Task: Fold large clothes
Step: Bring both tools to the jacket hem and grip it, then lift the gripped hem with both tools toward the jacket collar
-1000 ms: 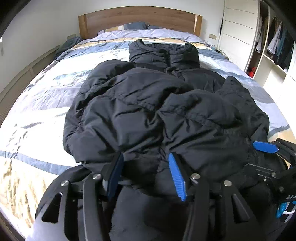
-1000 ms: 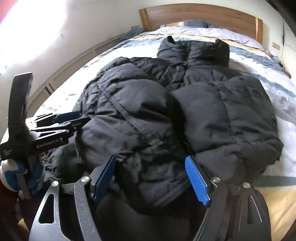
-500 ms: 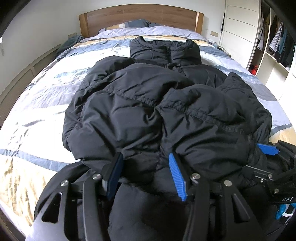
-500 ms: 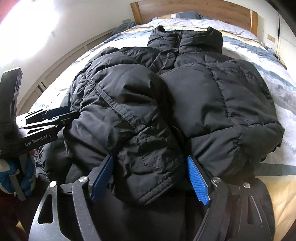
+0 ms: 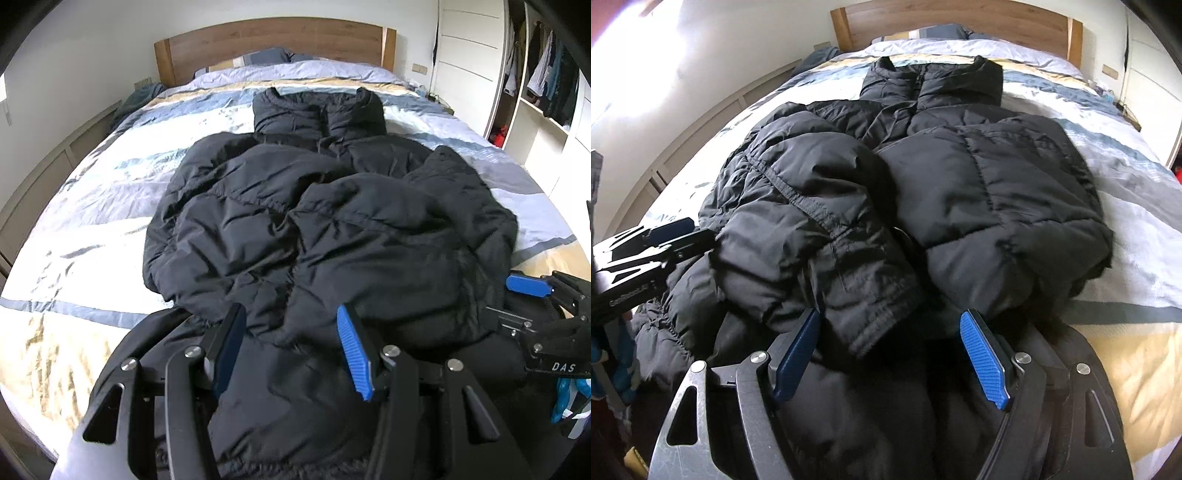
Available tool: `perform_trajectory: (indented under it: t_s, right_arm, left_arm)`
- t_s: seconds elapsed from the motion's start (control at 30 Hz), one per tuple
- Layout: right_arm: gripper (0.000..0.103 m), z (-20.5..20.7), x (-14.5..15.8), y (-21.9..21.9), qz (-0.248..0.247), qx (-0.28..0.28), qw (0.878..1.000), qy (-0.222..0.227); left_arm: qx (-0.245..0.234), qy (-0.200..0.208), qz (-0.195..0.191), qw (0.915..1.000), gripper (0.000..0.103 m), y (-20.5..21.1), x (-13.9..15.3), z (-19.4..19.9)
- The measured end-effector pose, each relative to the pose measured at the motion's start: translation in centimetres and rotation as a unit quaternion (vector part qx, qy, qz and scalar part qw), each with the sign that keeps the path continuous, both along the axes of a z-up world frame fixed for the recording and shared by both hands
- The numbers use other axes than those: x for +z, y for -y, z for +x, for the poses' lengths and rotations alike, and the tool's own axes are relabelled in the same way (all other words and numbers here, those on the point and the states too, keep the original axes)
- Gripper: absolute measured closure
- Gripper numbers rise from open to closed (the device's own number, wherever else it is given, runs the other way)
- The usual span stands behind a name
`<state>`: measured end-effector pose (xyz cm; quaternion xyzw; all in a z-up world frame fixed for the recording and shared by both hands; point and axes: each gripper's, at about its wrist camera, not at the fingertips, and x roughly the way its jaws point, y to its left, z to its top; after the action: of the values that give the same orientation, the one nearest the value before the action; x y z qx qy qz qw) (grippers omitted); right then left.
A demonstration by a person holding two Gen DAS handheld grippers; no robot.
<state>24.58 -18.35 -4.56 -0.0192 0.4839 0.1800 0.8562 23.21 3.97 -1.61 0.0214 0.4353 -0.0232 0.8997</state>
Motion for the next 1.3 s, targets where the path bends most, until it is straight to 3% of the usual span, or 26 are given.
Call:
perform_trajectory:
  t_s: [0.2, 0.73, 0.93, 1.03, 1.13, 1.3]
  right_arm:
    - [0.027, -2.9, 2.1, 2.0, -0.002, -0.02, 1.0, 0.019]
    - [0.027, -11.5, 6.8, 6.9, 0.005, -0.07, 0.995, 0.065]
    - [0.026, -13.1, 8.3, 8.1, 0.012, -0.086, 0.993, 0.081]
    - [0.025, -13.3, 8.9, 8.7, 0.016, -0.092, 0.992, 0.09]
    - [0.022, -13.0, 9.7, 9.4, 0.019, -0.101, 0.99, 0.098]
    - [0.02, -10.5, 10.9, 11.2, 0.03, -0.116, 0.987, 0.106]
  left_arm:
    - [-0.005, 0.013, -0.007, 0.9999, 0.054, 0.6, 2.0, -2.6]
    - [-0.044, 0.089, 0.012, 0.995, 0.054, 2.2, 6.7, -11.8]
    - [-0.041, 0.107, 0.024, 0.9931, 0.054, 1.8, 7.6, -13.5]
    - [-0.036, 0.106, 0.03, 0.9933, 0.054, 1.1, 7.9, -13.4]
    - [-0.036, 0.07, 0.019, 0.9967, 0.054, -0.5, 7.8, -12.1]
    - [-0.014, 0.045, 0.018, 0.9987, 0.053, -3.7, 8.3, -9.1]
